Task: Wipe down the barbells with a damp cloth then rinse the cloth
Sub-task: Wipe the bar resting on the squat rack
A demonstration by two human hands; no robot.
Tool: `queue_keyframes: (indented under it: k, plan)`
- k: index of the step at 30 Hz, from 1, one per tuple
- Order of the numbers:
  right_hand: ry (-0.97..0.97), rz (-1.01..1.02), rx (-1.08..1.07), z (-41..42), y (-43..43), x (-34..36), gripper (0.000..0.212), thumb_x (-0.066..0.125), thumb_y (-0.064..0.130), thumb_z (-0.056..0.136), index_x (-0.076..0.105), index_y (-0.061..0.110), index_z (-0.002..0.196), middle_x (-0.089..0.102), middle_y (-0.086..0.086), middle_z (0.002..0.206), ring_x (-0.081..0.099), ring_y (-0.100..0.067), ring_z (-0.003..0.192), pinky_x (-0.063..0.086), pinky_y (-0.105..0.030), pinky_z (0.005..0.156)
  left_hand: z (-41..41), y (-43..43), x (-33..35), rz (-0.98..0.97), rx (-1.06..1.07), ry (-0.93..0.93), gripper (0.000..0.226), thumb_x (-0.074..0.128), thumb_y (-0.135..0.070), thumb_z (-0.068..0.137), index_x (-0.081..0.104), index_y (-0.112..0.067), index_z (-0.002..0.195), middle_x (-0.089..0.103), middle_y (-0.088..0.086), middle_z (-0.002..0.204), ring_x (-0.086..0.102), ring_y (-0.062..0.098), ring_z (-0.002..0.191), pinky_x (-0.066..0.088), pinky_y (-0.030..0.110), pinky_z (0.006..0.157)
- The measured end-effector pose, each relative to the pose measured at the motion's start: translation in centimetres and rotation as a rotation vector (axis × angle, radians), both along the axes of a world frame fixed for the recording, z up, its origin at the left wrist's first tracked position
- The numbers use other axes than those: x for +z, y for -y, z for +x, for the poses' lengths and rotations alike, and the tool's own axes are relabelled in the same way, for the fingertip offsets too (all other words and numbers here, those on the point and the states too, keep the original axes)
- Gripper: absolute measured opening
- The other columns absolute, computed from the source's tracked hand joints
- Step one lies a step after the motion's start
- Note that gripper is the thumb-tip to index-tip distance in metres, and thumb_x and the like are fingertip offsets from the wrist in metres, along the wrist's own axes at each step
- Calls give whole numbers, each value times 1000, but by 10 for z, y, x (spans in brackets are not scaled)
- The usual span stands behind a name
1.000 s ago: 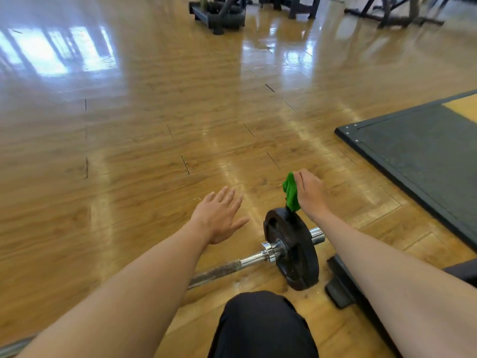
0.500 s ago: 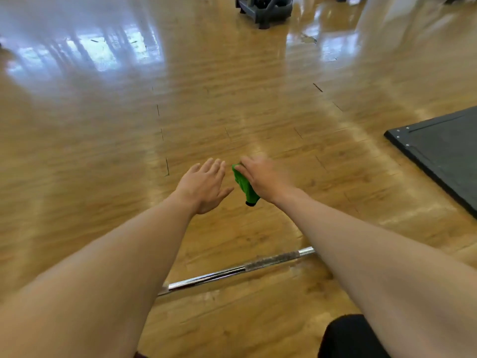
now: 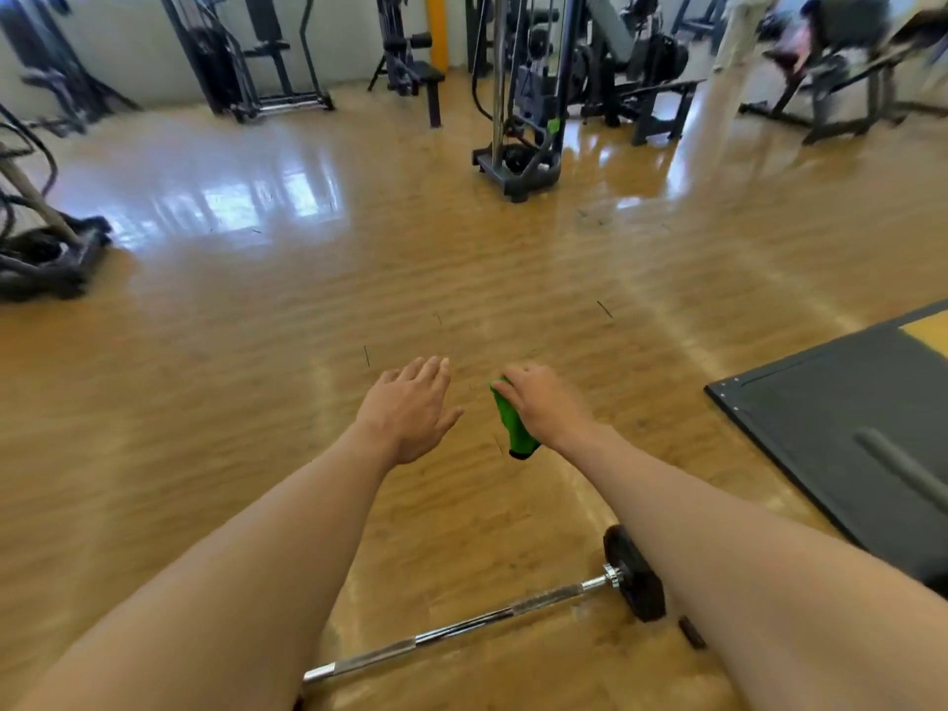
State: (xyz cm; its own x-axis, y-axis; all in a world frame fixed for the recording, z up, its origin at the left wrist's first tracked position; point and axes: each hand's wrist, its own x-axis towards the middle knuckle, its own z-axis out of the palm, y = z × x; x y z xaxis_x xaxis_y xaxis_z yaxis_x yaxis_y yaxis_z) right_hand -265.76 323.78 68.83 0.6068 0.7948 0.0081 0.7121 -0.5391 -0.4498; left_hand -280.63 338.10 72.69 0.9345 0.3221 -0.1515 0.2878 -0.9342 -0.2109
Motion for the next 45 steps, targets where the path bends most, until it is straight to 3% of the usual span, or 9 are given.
queue_keyframes:
  k: [5, 16, 20, 25, 30, 37, 39, 43, 45]
  plan:
    - [14, -47, -70, -20, 23, 114, 34, 34, 40, 110, 50, 14, 95, 50, -5, 89, 52, -28, 79, 32, -36, 56, -1, 11, 106, -10, -52, 102, 72, 24, -54, 105, 10, -9, 159, 25, 9, 163, 28, 28, 147, 35, 44, 113]
    - [-74, -27, -435, 106, 109, 174, 37, 34, 40, 109, 46, 20, 80, 60, -9, 91, 58, -31, 86, 50, -43, 74, 176, 88, 176, 13, -424, 174, 69, 23, -56, 105, 19, -13, 158, 32, 9, 159, 38, 31, 141, 39, 43, 108]
    - [-90, -31, -524, 173, 139, 184, 36, 34, 37, 110, 52, 17, 85, 58, -8, 92, 55, -29, 85, 40, -37, 70, 252, 123, 177, 16, -555, 156, 66, 23, -55, 105, 27, -14, 156, 38, 8, 156, 41, 29, 138, 40, 43, 107]
    - [-127, 3, -651, 231, 180, 176, 36, 36, 33, 109, 61, 13, 92, 62, -8, 93, 58, -32, 87, 46, -42, 74, 334, 154, 172, 20, -685, 137, 66, 22, -56, 105, 30, -13, 154, 41, 9, 153, 44, 29, 135, 42, 42, 106]
    - [-119, -29, -824, 263, 225, 170, 40, 34, 37, 110, 60, 12, 92, 57, -6, 86, 57, -30, 85, 38, -37, 60, 405, 189, 170, 15, -844, 90, 65, 23, -55, 105, 33, -11, 152, 42, 11, 151, 44, 32, 134, 45, 46, 106]
    - [-123, -43, -1048, 307, 274, 150, 38, 33, 34, 110, 53, 18, 82, 62, -8, 99, 56, -31, 98, 50, -43, 74, 493, 227, 143, 0, -1076, 75, 62, 24, -55, 105, 39, -12, 148, 48, 9, 144, 48, 29, 129, 46, 45, 101]
    - [-114, -45, -1124, 321, 281, 146, 37, 32, 35, 110, 54, 16, 88, 60, -7, 100, 55, -32, 98, 48, -43, 75, 525, 233, 140, -10, -1150, 87, 62, 25, -54, 105, 37, -11, 148, 47, 11, 145, 48, 31, 130, 46, 46, 101]
    - [-117, 14, -1334, 345, 284, 131, 41, 31, 38, 110, 44, 21, 74, 56, -8, 94, 54, -34, 99, 39, -41, 69, 587, 243, 135, -20, -1311, 97, 60, 26, -51, 105, 39, -9, 145, 47, 13, 144, 47, 32, 130, 48, 46, 97]
    - [-130, -12, -1413, 352, 273, 128, 40, 31, 39, 110, 51, 15, 83, 60, -12, 100, 55, -36, 103, 40, -41, 71, 609, 243, 133, -39, -1358, 92, 60, 27, -50, 106, 38, -8, 146, 45, 13, 146, 44, 33, 133, 48, 47, 98]
